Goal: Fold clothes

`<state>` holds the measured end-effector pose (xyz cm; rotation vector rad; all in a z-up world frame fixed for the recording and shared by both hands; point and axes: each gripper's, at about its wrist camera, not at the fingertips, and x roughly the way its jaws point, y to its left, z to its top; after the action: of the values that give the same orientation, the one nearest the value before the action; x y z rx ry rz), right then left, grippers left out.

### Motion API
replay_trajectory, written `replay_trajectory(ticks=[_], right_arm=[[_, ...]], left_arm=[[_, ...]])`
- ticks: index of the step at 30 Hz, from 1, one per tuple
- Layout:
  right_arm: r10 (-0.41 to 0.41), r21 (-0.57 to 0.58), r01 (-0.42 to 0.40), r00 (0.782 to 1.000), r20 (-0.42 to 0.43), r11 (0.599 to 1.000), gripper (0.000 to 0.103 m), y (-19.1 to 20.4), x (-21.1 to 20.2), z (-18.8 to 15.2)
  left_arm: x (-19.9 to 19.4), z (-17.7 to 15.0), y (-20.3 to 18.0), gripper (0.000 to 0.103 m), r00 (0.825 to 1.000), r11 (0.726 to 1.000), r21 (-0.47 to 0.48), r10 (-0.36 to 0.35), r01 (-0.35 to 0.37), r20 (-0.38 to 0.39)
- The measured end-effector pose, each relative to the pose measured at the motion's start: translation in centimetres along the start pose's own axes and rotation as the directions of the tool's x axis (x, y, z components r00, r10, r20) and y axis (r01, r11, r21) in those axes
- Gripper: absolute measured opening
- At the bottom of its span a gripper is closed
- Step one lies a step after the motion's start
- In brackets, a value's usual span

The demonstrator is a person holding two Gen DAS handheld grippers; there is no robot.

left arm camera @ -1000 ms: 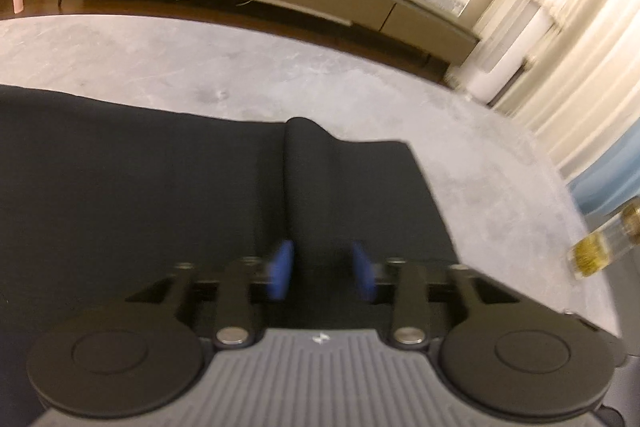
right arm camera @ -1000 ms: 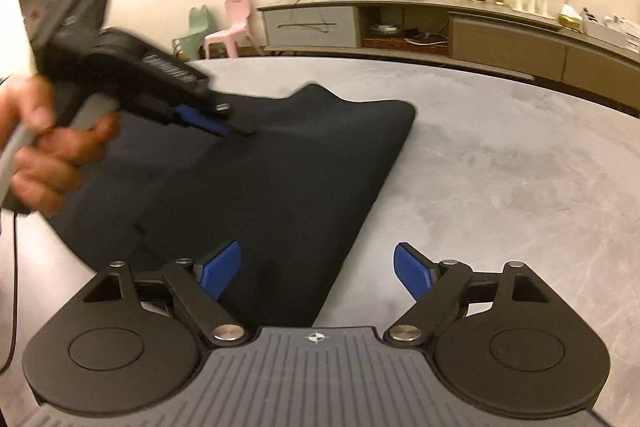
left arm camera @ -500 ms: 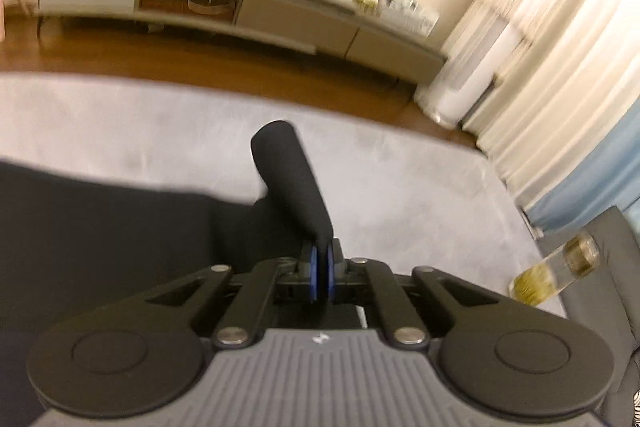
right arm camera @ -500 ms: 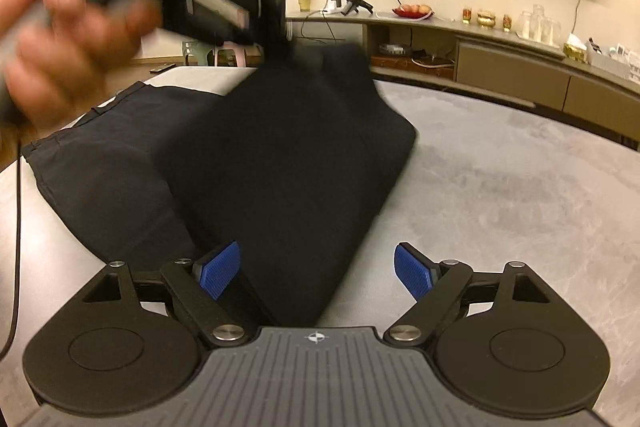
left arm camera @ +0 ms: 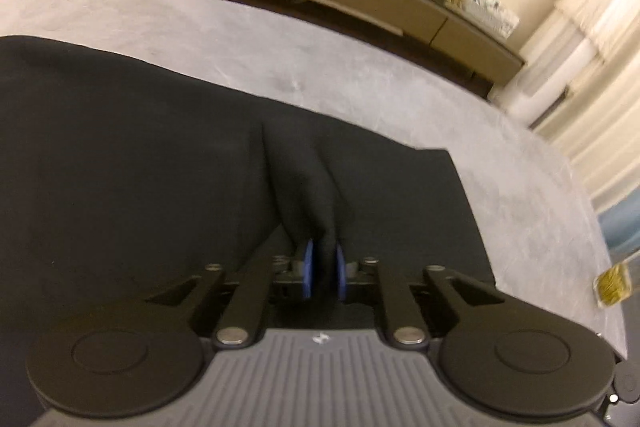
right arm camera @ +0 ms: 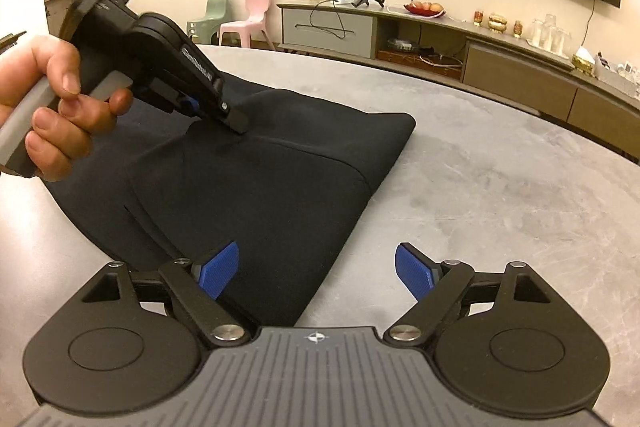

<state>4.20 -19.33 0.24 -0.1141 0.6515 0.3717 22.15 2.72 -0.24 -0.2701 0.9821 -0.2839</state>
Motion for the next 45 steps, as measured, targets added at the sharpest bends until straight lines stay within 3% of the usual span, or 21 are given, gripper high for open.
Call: replay_trajectory(ticks=[4, 9, 11, 14, 15, 17, 18, 21, 22, 24, 26, 27, 28, 30, 32, 33, 34, 38, 41, 43, 45], right_arm=[[-0.050, -0.050, 0.048, 0.998, -0.047, 0.998, 0.073, -0.1, 1.8, -0.2], [-0.160, -0.025, 0.158, 0.982, -0.096, 0.987, 0.073, -2.5, 2.6, 0.4], [-0.127, 0.036, 0.130, 0.988, -0.090, 0.991, 0.073, -3.6, 2.1, 0.6], [-0.044, 0.151, 0.053, 0.997, -0.058, 0.987, 0.078, -4.9, 1.2, 0.8], [-0.009, 0.181, 0.018, 0.999, -0.046, 0.983, 0.080, -5.0, 1.1, 0.8], [0.041, 0.207, -0.032, 0.998, -0.037, 0.978, 0.081, -4.7, 1.4, 0.9], [0.066, 0.219, -0.057, 0.997, -0.032, 0.974, 0.081, -4.5, 1.6, 0.9], [0.081, 0.158, -0.071, 0.995, -0.057, 0.985, 0.078, -3.0, 2.2, 0.9], [0.072, 0.124, -0.062, 0.994, -0.077, 0.990, 0.073, -2.5, 2.6, 0.7], [0.008, 0.033, -0.004, 0.993, -0.117, 0.999, 0.077, -1.3, 2.9, 0.3], [-0.004, 0.020, 0.006, 0.993, -0.116, 1.000, 0.079, -1.4, 2.8, 0.4], [0.005, 0.037, -0.001, 0.994, -0.110, 0.999, 0.079, -1.7, 2.8, 0.5], [0.014, 0.054, -0.008, 0.995, -0.104, 0.998, 0.080, -2.1, 2.7, 0.7], [0.031, 0.089, -0.023, 0.995, -0.091, 0.996, 0.081, -2.8, 2.6, 1.0], [0.051, 0.137, -0.040, 0.996, -0.079, 0.990, 0.080, -3.5, 2.9, 1.3], [0.060, 0.160, -0.047, 0.995, -0.076, 0.986, 0.080, -3.8, 3.2, 1.4], [0.061, 0.170, -0.047, 0.995, -0.079, 0.984, 0.079, -3.9, 3.4, 1.4], [0.022, 0.153, -0.008, 0.996, -0.090, 0.988, 0.078, -3.5, 3.6, 1.4], [0.006, 0.160, 0.007, 0.997, -0.081, 0.987, 0.079, -3.4, 2.8, 1.3], [0.004, 0.175, 0.009, 0.997, -0.074, 0.985, 0.079, -3.7, 2.7, 1.3], [0.003, 0.191, 0.009, 0.998, -0.067, 0.982, 0.080, -3.8, 2.6, 1.4]], left_arm=[[0.0, -0.9, -0.6, 0.016, 0.998, 0.998, 0.023, -0.057, 0.057, -0.010], [1.3, -1.2, -2.8, 0.012, 0.986, 0.985, 0.043, -0.165, 0.166, -0.029], [1.4, -1.1, -2.0, 0.015, 0.988, 0.987, 0.010, -0.157, 0.157, -0.008], [0.3, -1.0, -0.7, 0.028, 0.988, 0.989, -0.020, -0.142, 0.144, 0.052], [0.1, -0.8, -0.4, 0.040, 0.988, 0.989, -0.031, -0.139, 0.141, 0.060], [0.7, 0.1, -0.5, 0.045, 0.989, 0.990, -0.025, -0.141, 0.142, 0.046], [1.3, 0.7, -0.8, 0.043, 0.989, 0.989, -0.010, -0.145, 0.146, 0.035], [2.9, 2.4, -1.9, 0.016, 0.992, 0.992, 0.051, -0.119, 0.117, 0.038], [3.1, 2.6, -1.7, 0.016, 0.993, 0.994, 0.037, -0.104, 0.102, 0.050], [2.7, 2.5, -1.1, 0.016, 0.994, 0.996, -0.008, -0.093, 0.094, 0.064], [1.3, 1.5, -0.4, 0.022, 0.991, 0.993, -0.030, -0.116, 0.118, 0.066], [0.4, 0.7, -0.1, 0.033, 0.991, 0.992, -0.030, -0.122, 0.124, 0.061], [-0.5, -0.1, 0.1, 0.050, 0.991, 0.991, -0.030, -0.125, 0.127, 0.055], [-1.5, -1.8, 0.3, 0.058, 0.990, 0.990, -0.021, -0.139, 0.140, 0.025], [-2.0, -3.4, -0.1, 0.049, 0.988, 0.988, -0.001, -0.152, 0.152, -0.023], [-1.9, -4.0, -0.6, 0.030, 0.986, 0.987, 0.018, -0.157, 0.158, -0.047], [-1.8, -4.6, -1.2, 0.019, 0.984, 0.986, 0.037, -0.162, 0.165, -0.067], [-2.1, -5.1, -1.6, 0.018, 0.978, 0.979, 0.019, -0.201, 0.203, -0.061], [-2.0, -4.8, -0.2, 0.026, 0.989, 0.989, -0.009, -0.145, 0.145, -0.039], [-2.1, -4.7, 0.2, 0.038, 0.988, 0.989, -0.020, -0.150, 0.150, -0.034], [-2.2, -4.5, -1.0, 0.054, 0.989, 0.989, 0.029, -0.143, 0.144, -0.023]])
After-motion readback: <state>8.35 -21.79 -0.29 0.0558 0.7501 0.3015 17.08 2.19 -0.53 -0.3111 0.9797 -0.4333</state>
